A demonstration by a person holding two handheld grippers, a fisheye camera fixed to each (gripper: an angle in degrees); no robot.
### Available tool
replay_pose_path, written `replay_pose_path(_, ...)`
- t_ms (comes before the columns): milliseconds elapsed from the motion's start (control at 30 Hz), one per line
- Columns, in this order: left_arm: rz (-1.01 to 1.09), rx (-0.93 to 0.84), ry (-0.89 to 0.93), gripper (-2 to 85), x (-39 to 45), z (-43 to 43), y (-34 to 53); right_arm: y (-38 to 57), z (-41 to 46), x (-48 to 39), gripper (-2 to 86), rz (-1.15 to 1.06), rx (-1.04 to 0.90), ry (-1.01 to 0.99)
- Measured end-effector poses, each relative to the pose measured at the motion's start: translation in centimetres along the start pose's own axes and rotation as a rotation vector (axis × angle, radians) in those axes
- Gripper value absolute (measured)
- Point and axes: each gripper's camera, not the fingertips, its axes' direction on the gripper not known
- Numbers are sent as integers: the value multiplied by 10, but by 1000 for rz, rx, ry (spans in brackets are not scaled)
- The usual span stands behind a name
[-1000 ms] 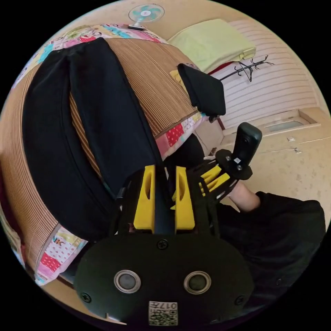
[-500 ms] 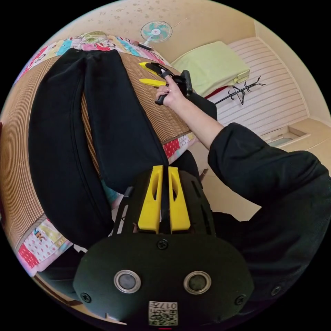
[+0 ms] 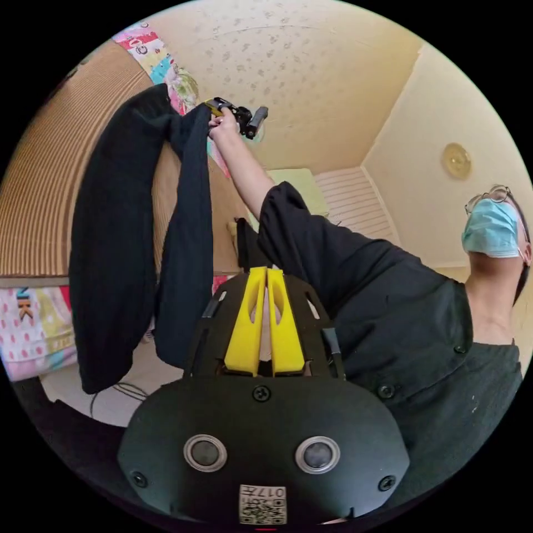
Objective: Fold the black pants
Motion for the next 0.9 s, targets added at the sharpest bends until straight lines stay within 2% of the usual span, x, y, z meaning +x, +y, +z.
replay_pose_path(167, -145, 44, -102, 7, -28, -27, 27, 26, 91, -55, 91, -99, -294, -351)
replay_pose_path(300, -117, -13, -305, 102, -25, -21, 25, 79, 64, -69, 112, -219, -264, -323)
replay_pose_path(400, -20, -54, -348, 114, -18, 0, 10, 154, 16, -68, 120, -361, -255, -202)
replay_pose_path(467, 57, -93, -389, 113, -16, 22, -3, 224, -23, -51, 122, -402, -245, -52)
replay_pose_path(600, 140, -270, -563, 122, -25, 89, -30, 314, -70, -17, 124, -316, -289, 26)
replay_pose_path(733, 221, -299, -701, 87, -2, 105, -30, 373, -108, 13, 124, -154, -325, -46)
replay_pose_path(767, 245, -284, -716, 56, 11, 96, -26, 381, -119, 18, 125, -129, -325, -72)
replay_pose_path(900, 255, -94, -402, -1, 44, 37, 3, 395, -148, 23, 129, -91, -283, -135)
